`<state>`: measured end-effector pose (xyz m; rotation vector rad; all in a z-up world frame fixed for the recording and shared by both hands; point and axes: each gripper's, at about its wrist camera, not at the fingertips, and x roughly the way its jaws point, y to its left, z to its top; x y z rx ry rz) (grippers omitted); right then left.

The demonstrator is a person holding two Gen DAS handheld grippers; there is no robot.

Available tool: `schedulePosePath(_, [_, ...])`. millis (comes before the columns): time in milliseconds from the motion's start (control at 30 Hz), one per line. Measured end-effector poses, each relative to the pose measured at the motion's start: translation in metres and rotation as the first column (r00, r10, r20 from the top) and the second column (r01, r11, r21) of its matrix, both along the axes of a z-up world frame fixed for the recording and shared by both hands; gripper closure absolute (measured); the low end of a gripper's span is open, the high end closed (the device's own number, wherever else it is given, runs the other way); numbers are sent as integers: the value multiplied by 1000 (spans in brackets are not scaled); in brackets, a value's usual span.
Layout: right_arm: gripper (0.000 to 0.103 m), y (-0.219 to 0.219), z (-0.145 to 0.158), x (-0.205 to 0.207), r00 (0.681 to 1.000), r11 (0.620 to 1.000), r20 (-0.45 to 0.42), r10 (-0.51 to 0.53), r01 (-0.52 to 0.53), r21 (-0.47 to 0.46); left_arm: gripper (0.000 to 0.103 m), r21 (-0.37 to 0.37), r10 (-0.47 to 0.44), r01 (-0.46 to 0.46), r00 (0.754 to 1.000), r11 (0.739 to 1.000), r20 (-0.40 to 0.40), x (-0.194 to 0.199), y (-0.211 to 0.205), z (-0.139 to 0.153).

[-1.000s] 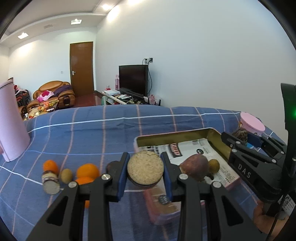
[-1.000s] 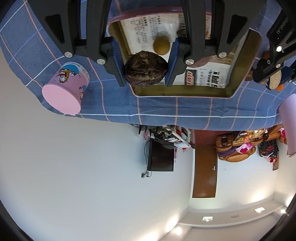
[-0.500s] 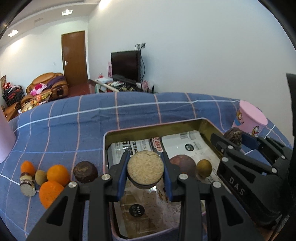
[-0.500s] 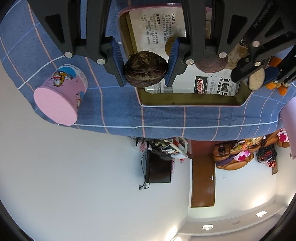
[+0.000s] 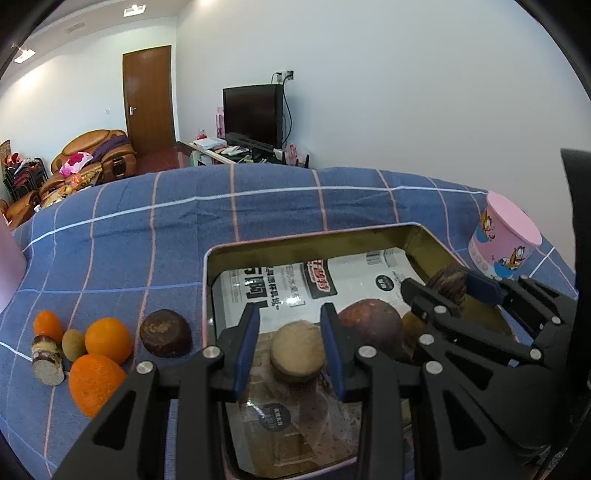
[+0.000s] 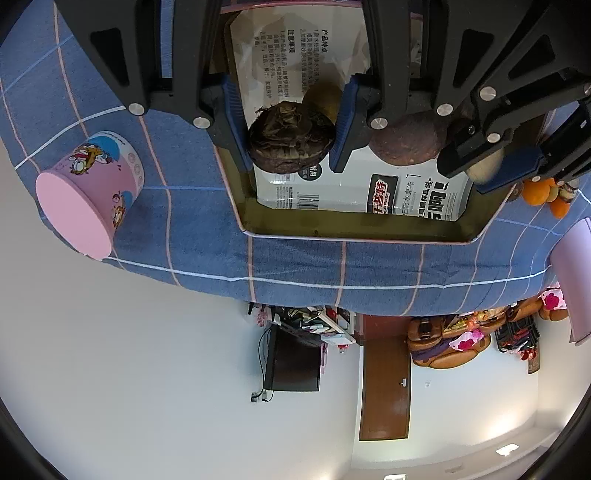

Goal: Organize fruits
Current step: 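Lower the dark fruit into the pink tin with the right tool while the left tool releases the jar there, then move both tools back toward the remaining oranges and fruits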

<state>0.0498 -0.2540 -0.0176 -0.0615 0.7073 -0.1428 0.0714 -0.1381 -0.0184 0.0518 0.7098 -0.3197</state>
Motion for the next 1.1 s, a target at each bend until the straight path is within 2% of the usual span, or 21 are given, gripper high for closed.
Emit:
schedulePosePath(100, [49, -1, 0, 1, 1000, 1000, 1, -11, 11, -1, 67, -8, 15, -15, 1000, 1000, -2, 1, 3, 0])
schedulePosePath(167, [39, -2, 0, -1, 1000, 1000, 9, -14, 14, -1, 66, -22, 30, -30, 1000, 999, 3, 1, 7, 1])
schedulePosePath(233, [38, -2, 1, -4, 1000, 1000, 20, -8, 8, 3, 62, -34, 37, -36, 999, 999, 15, -1, 10, 3])
schedulePosePath(300, [38, -1, 3, -7, 999, 1000, 38, -9, 9, -1, 54, -41, 53, -52, 998, 998, 44, -7, 14, 7])
schedulePosePath(400, [38, -2, 10, -16, 995, 1000, 96, -18, 18, -7, 30, -72, 95, -86, 986, 994, 134, -23, 26, 17])
schedulePosePath(467, [38, -1, 17, -25, 986, 999, 161, -31, 35, -28, 7, -86, 139, -124, 971, 989, 195, -30, 32, 23])
schedulePosePath(533, [34, 4, 23, -33, 975, 996, 220, -38, 54, -68, 0, -105, 195, -172, 943, 979, 270, -38, 40, 30])
schedulePosePath(567, [28, 5, 25, -36, 970, 995, 240, -38, 59, -80, 0, -119, 215, -187, 929, 975, 302, -42, 44, 33])
schedulePosePath(600, [26, 8, 28, -42, 961, 994, 276, -34, 62, -93, 0, -125, 222, -192, 923, 973, 315, -43, 44, 34])
schedulePosePath(700, [24, 12, 33, -50, 944, 993, 330, -18, 57, -107, 0, -114, 223, -197, 924, 974, 310, -43, 46, 32])
schedulePosePath(867, [24, 13, 29, -44, 951, 990, 308, -35, 75, -118, 0, -99, 229, -210, 932, 973, 280, -38, 50, 28])
schedulePosePath(1100, [24, 5, 30, -45, 948, 990, 305, -91, 119, -76, 0, -104, 244, -225, 937, 969, 249, -37, 55, 24])
